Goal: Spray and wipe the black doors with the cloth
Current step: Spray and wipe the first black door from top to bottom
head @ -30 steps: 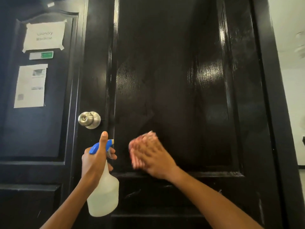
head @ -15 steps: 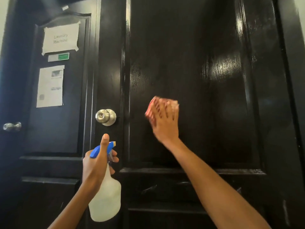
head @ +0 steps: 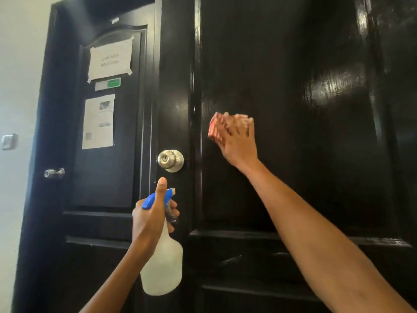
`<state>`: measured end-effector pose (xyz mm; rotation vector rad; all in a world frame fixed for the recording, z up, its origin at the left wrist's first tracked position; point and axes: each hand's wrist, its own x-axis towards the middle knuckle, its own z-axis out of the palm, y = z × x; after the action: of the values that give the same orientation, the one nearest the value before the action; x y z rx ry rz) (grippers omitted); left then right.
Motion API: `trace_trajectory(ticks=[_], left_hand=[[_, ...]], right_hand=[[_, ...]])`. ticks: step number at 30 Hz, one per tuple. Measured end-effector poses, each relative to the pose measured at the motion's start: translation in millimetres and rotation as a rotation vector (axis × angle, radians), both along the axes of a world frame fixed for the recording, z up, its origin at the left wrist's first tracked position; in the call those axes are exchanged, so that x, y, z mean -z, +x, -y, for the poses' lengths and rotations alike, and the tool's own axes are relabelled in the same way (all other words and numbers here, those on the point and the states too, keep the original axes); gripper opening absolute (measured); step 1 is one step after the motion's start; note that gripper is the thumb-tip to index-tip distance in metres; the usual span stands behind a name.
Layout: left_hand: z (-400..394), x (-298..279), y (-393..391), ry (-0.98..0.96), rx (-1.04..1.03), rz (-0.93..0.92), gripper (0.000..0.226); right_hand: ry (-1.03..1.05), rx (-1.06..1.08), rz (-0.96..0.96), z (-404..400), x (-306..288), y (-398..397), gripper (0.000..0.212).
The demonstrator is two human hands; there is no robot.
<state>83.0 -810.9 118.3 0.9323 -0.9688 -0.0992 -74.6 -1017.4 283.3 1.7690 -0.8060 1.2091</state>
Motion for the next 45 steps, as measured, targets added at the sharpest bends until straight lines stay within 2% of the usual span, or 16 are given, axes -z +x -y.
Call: trace_trajectory(ticks=[2, 3, 7, 10, 12, 14, 15, 16, 20, 21, 23, 28, 32, 36, 41, 45], left_hand=[[0, 0, 8, 0.005, -0.016, 0.012, 0.061], [1, 0, 12, 0.007, -0.022, 0.011, 0.061], [3, 4, 22, 0.017, -0.040, -0.007, 0.061], [3, 8, 23, 0.037, -0.037, -0.027, 0.062], [3, 9, 22, 0.057, -0.028, -0.030, 0.062], [3, 10, 21, 0.072, -0.009, -0.029, 0.064], [4, 10, 19, 0.074, 0.000, -0.029, 0.065], [5, 9, 19, 0.075, 0.001, -0.029, 0.066], [7, 7, 22, 0.074, 0.011, -0.039, 0.066], [7, 7, 24, 0.082, 0.011, -0.042, 0.066], [8, 10, 29, 0.112, -0.010, -0.043, 0.070], [10, 20, 38, 0.153, -0.088, -0.143, 0.069], [8, 21, 45, 0.156, -0.090, -0.131, 0.069], [-2, 24, 53, 0.219, -0.146, -0.166, 0.073], [-15, 37, 72, 0.190, -0.088, -0.167, 0.069], [-20, 47, 75, 0.179, -0.115, -0.132, 0.069]], right_hand=[[0.046, -0.045, 0.116, -1, -9, 16, 0.069], [0.047, -0.072, 0.096, -2, 0, 26, 0.070], [-0.020, -0.143, -0.321, -5, 101, 49, 0.079], [0.042, -0.157, -0.603, -5, 183, 31, 0.079], [0.032, -0.110, -0.791, 1, 209, 15, 0.075], [-0.062, -0.066, -0.939, 6, 198, 6, 0.069], [-0.099, -0.048, -0.949, 8, 184, 6, 0.067], [-0.111, -0.041, -0.871, 8, 169, 6, 0.066], [0.050, -0.041, -0.142, 4, 100, -4, 0.077], [0.072, -0.050, -0.010, 2, 94, -6, 0.078], [0.092, -0.074, 0.077, -2, 103, 1, 0.080], [0.103, -0.150, -0.156, -2, 173, 30, 0.086], [0.073, -0.147, -0.383, -1, 201, 50, 0.088], [0.119, -0.136, -0.441, -4, 191, 68, 0.087], [0.092, -0.142, -0.544, -28, 138, 114, 0.074], [0.156, -0.192, -0.504, -36, 129, 150, 0.071]])
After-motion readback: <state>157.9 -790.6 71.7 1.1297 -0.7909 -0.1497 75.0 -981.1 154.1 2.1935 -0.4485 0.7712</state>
